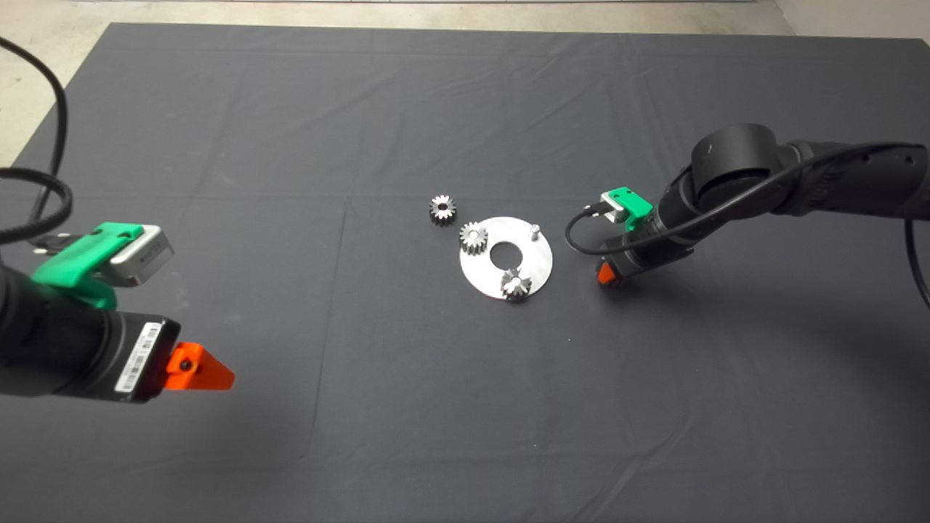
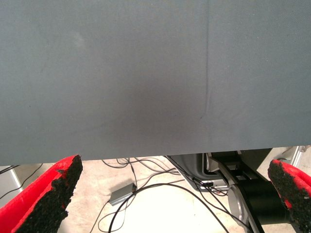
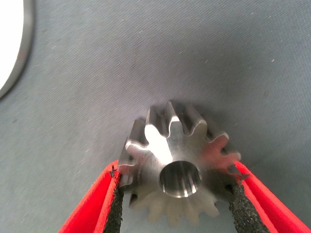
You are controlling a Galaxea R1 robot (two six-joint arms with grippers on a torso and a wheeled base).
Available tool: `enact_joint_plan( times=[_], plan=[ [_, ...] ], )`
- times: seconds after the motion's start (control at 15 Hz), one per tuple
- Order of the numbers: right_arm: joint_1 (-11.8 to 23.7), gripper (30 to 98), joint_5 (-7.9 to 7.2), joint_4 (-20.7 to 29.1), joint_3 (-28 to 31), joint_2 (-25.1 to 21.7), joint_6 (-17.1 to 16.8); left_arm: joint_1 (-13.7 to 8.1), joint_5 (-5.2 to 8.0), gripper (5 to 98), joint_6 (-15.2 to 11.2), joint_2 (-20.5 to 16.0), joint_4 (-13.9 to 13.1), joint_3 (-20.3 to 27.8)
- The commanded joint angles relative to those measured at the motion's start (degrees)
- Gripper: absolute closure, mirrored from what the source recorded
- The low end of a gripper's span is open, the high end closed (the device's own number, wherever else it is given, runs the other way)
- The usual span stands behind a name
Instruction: Remove an incorrectly installed larger gear and replace it with the correct smaller gear
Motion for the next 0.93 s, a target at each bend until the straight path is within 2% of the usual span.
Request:
enact_joint_plan(
  times=[0.0,0.13,0.27,0.53,0.6,0.67,0.73,0.8,0.87],
  plan=[
    [3.3,78.9,0.17,-1.5,2.5,-0.3,1.2,-0.8,0.49,5.5,-0.1,2.8,-1.1,0.1],
    [3.7,79.0,-0.04,-1.5,2.5,-0.5,1.2,-0.8,0.55,5.5,0.0,2.6,-1.1,0.0],
    [4.5,75.4,-0.09,-1.4,3.0,-0.8,1.3,-0.8,0.55,5.5,0.0,2.4,-1.0,0.0],
    [9.1,75.4,-0.27,-1.3,4.3,-0.6,1.3,-0.8,0.37,5.5,0.0,2.6,-1.0,0.0],
    [9.3,75.3,-0.27,-1.2,4.3,-0.2,1.3,-0.8,0.28,5.5,0.0,2.8,-1.0,0.0],
    [9.6,71.5,-0.18,-1.2,4.0,0.1,1.2,-0.8,0.28,5.5,-0.2,2.7,-1.0,-0.1],
    [10.1,71.1,0.0,-1.2,3.8,1.0,1.2,-0.8,0.36,5.5,-0.3,2.6,-1.0,-0.2],
    [11.2,71.1,-0.18,-1.2,2.0,4.1,1.0,-0.8,0.54,5.5,-0.3,2.3,-1.0,-0.2],
    [11.8,71.1,-0.27,-1.2,-2.5,8.6,0.7,-0.8,0.55,5.5,-0.3,2.8,-1.0,-0.2]
  ],
)
